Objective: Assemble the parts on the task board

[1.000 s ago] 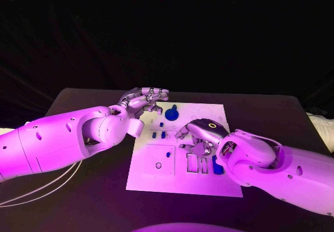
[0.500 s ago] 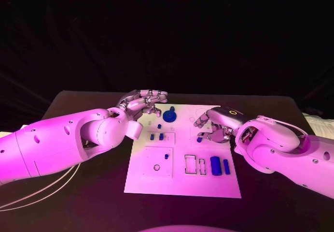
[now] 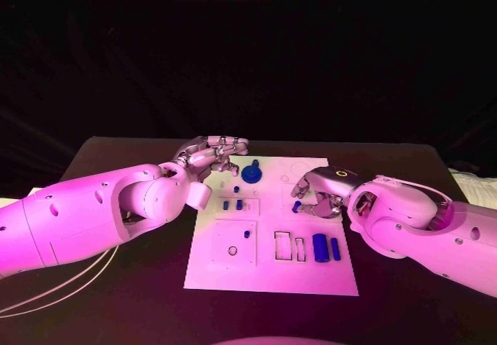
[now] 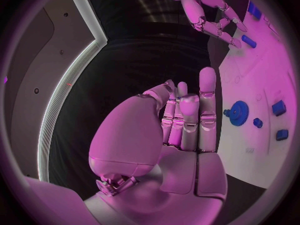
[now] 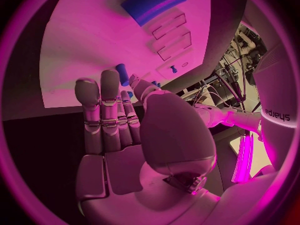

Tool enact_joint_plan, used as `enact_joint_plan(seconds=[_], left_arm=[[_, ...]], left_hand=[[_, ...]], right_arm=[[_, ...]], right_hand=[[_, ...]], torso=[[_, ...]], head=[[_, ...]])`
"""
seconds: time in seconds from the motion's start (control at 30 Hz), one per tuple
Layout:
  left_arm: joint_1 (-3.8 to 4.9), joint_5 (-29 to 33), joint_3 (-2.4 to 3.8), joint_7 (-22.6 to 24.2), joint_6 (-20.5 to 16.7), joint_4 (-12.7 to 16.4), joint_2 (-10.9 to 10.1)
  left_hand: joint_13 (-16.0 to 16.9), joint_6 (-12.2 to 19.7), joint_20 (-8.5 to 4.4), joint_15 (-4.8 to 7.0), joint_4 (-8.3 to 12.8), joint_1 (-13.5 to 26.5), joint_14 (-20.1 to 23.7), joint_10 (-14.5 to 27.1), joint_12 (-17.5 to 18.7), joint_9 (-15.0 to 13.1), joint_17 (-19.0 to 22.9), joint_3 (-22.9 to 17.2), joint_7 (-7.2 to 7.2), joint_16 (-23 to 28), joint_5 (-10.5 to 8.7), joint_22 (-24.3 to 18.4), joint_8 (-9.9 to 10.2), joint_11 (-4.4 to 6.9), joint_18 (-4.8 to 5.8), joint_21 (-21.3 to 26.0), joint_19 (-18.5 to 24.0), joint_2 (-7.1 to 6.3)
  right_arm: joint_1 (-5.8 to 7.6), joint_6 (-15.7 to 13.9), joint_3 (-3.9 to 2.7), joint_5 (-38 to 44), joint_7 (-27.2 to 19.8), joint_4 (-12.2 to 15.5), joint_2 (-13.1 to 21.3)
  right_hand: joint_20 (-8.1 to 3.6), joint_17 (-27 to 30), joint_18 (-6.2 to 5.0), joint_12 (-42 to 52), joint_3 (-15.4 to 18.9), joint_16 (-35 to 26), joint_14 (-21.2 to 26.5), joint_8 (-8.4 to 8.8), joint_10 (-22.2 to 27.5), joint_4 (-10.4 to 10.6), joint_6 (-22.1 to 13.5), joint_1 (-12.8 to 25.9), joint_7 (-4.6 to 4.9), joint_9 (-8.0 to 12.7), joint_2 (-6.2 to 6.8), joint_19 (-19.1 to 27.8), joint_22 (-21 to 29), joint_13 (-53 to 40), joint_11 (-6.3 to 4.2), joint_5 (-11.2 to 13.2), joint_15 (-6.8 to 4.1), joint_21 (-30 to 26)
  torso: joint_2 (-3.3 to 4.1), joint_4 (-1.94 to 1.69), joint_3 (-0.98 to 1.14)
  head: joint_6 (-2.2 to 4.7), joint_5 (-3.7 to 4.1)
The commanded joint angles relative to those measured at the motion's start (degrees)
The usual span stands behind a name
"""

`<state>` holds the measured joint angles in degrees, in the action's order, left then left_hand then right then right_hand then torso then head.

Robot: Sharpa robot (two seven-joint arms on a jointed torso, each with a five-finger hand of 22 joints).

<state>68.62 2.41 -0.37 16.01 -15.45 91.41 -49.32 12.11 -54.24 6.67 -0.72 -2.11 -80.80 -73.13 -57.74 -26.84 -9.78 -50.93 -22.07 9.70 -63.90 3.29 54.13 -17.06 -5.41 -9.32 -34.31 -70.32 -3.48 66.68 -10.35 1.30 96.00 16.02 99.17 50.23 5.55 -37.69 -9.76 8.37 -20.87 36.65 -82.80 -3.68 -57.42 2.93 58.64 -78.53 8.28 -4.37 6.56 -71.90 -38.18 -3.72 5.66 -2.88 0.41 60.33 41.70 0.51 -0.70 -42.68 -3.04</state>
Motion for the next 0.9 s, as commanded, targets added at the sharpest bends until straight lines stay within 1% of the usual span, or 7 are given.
enact_joint_plan(seconds=[0.03,0.13,0.27,0.43,0.5,0.67,0.9], left_arm=[[-0.02,-0.4,0.02,0.4,1.0,0.1,0.1],[-0.02,-0.4,0.02,0.3,1.0,0.1,0.1],[-0.02,-0.4,0.02,0.3,1.1,0.1,0.1],[-0.03,-0.4,0.02,0.2,1.2,0.1,0.1],[-0.03,-0.4,0.02,0.2,1.2,0.1,0.1],[-0.03,-0.4,0.01,0.1,1.3,0.1,0.1],[-0.03,-0.5,0.01,0.0,1.4,0.1,0.2]], left_hand=[[0.1,0.3,-0.08,-0.13,0.0,0.1,0.4,0.5,-0.3,-0.1,0.1,0.4,0.03,0.1,0.19,0.0,-0.2,0.03,-0.73,0.4,0.3,0.16],[0.1,0.3,-0.08,-0.13,0.0,0.1,0.4,0.5,-0.3,-0.1,0.1,0.4,0.03,0.1,0.19,0.0,-0.2,0.03,-0.73,0.4,0.3,0.16],[0.1,0.3,-0.08,-0.13,0.0,0.1,0.4,0.5,-0.3,-0.1,0.1,0.4,0.03,0.1,0.19,0.0,-0.2,0.03,-0.73,0.4,0.3,0.16],[0.1,0.3,-0.08,-0.13,0.0,0.1,0.4,0.5,-0.3,-0.1,0.1,0.4,0.03,0.1,0.19,0.0,-0.2,0.03,-0.73,0.4,0.3,0.16],[0.1,0.3,-0.08,-0.13,0.0,0.1,0.4,0.5,-0.3,-0.1,0.1,0.4,0.03,0.1,0.19,0.0,-0.2,0.03,-0.73,0.4,0.3,0.16],[0.1,0.3,-0.08,-0.13,0.0,0.1,0.4,0.5,-0.3,-0.1,0.1,0.4,0.03,0.1,0.19,0.0,-0.2,0.03,-0.73,0.4,0.3,0.16],[0.1,0.5,-0.06,-0.17,0.1,0.2,0.5,0.6,-0.4,-0.1,0.2,0.5,0.08,0.1,0.2,-0.1,-0.3,-0.01,-0.75,0.5,0.3,0.13]], right_arm=[[-0.08,2.5,0.03,1.7,0.4,-0.3,-0.3],[-0.2,2.8,0.06,1.6,0.2,-0.5,-0.6],[-0.45,3.2,0.08,1.4,0.1,-0.8,-1.1],[-0.65,3.4,0.08,1.6,0.4,-1.2,-1.4],[-0.68,3.3,0.09,1.9,0.6,-1.4,-1.5],[-0.76,3.0,0.09,2.5,0.9,-1.7,-1.7],[-1.09,1.8,0.09,2.7,0.8,-2.3,-2.5]], right_hand=[[0.06,0.1,0.82,0.5,0.0,-0.2,0.1,-0.11,-1.0,0.0,0.1,-0.6,-0.35,0.1,-0.28,0.4,-0.1,-0.1,-0.06,-0.1,0.14,-0.2],[0.01,0.2,0.85,0.9,-0.2,-0.2,0.1,-0.25,-1.8,0.0,0.5,-0.8,-0.27,0.0,-0.62,0.3,-0.4,-0.1,-0.2,-0.1,0.04,0.0],[-0.13,0.1,1.06,1.7,-0.8,0.3,-0.3,-0.58,-3.7,0.4,1.6,-0.9,-0.09,-0.2,-1.28,-0.4,-1.8,0.0,-0.5,-0.1,-0.21,0.9],[-0.38,-1.2,1.38,2.4,-1.6,2.0,-0.9,-1.45,-6.1,0.7,3.8,-1.1,-0.39,-0.6,-1.93,-1.3,-3.8,0.0,-1.03,-0.1,-0.6,2.3],[-0.51,-1.6,1.48,2.5,-2.0,2.5,-1.0,-1.68,-6.8,0.6,4.3,-1.5,-0.5,-0.7,-2.14,-1.6,-4.5,0.0,-1.25,-0.1,-0.77,2.8],[-0.71,-2.4,1.71,2.4,-2.6,3.6,-1.2,-1.97,-7.6,0.3,5.0,-2.0,-0.66,-0.8,-2.36,-2.1,-5.8,0.0,-1.48,0.0,-1.0,3.6],[-0.86,-2.9,1.86,2.4,-3.0,4.2,-1.4,-2.25,-8.3,0.2,5.6,-2.1,-0.8,-0.9,-2.49,-2.4,-6.8,0.0,-1.65,0.0,-1.18,4.3]], torso=[[0.06,-0.03,-0.03],[0.08,0.04,0.03],[0.06,0.02,0.03],[0.08,-0.08,0.02],[0.07,-0.05,0.0],[0.05,0.07,0.02],[0.04,0.06,0.01]], head=[[-0.07,0.03],[-0.11,-0.06],[-0.18,-0.1],[-0.43,-0.11],[-0.49,-0.14],[-0.56,-0.13],[-0.58,0.02]])
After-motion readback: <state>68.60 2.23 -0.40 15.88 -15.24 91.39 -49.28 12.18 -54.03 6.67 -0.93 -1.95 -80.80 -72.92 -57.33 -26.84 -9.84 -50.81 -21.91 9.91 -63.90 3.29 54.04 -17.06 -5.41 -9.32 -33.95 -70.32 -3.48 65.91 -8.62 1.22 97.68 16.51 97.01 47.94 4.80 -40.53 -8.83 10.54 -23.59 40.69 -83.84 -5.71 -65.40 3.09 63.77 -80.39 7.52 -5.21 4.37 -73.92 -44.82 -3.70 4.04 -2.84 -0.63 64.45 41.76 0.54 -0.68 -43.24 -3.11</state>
